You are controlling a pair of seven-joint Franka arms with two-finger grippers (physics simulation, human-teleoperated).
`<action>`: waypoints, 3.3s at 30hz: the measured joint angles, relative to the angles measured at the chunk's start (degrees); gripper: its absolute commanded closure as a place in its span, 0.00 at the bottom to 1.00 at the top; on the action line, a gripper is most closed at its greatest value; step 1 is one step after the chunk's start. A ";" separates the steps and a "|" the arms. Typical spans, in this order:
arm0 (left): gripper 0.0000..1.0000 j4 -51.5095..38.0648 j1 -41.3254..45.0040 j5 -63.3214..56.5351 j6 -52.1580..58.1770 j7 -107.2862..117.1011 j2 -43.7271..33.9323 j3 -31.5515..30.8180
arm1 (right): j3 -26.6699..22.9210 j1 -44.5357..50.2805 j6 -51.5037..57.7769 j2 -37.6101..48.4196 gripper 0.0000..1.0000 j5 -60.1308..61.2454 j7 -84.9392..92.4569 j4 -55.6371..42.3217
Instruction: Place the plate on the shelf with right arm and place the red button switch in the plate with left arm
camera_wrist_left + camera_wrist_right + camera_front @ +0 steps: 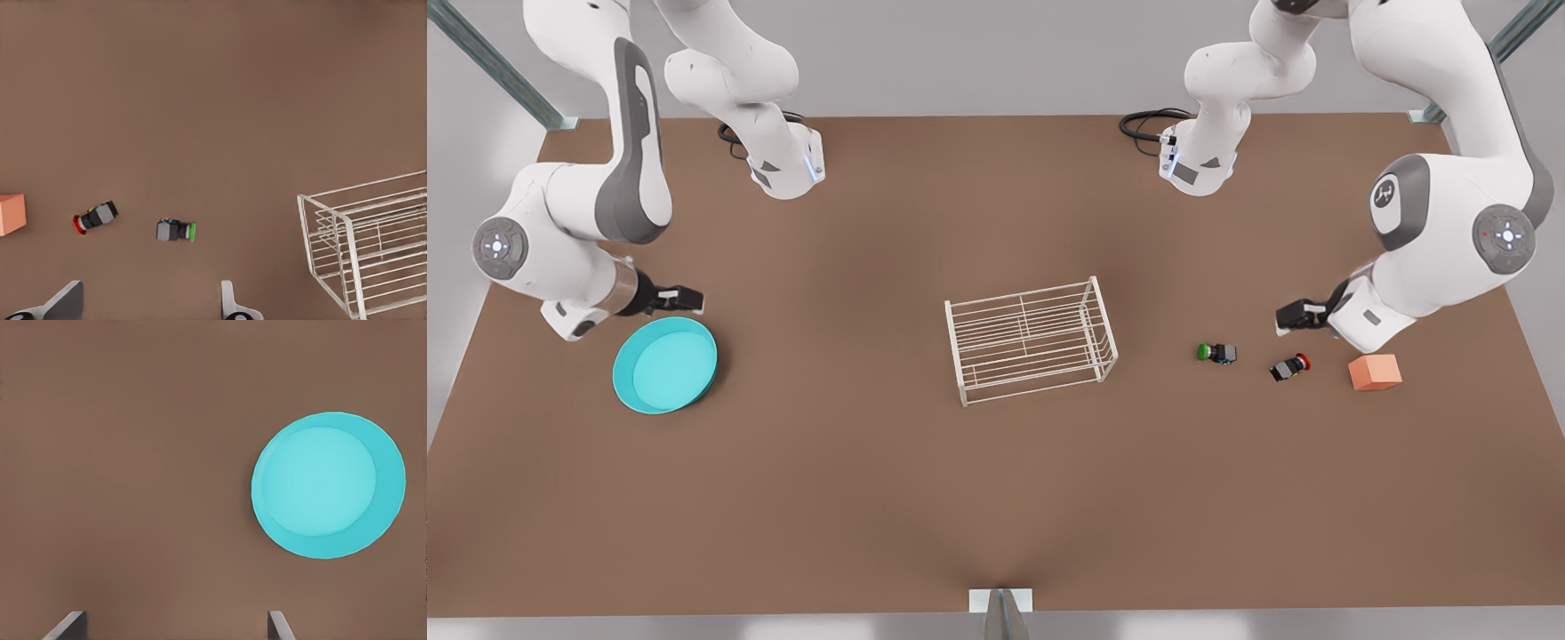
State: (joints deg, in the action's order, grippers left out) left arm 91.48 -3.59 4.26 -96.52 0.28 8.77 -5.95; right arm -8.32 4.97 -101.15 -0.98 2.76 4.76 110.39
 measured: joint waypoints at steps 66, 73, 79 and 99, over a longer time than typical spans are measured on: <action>0.00 1.84 1.18 -3.33 3.96 4.41 -0.54 1.06 | 7.79 -34.15 -25.36 -36.86 0.63 6.74 44.02 -9.39; 0.00 1.80 1.21 -3.34 4.13 4.52 -0.54 1.05 | 7.77 -34.17 -24.98 -36.65 0.73 6.82 44.54 -9.81; 0.04 1.72 1.23 -3.35 4.05 4.91 -0.42 1.30 | 7.92 -34.15 -22.76 -35.61 0.76 7.14 44.89 -10.25; 0.00 24.42 -9.46 -2.40 -30.50 67.01 7.69 2.33 | 15.09 -33.53 -4.69 -27.47 0.79 14.52 44.35 -12.28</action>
State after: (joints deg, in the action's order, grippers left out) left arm 115.91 -13.04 1.86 -127.03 67.29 16.46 -3.62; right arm 6.77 -28.56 -105.84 -28.45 17.28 49.11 98.11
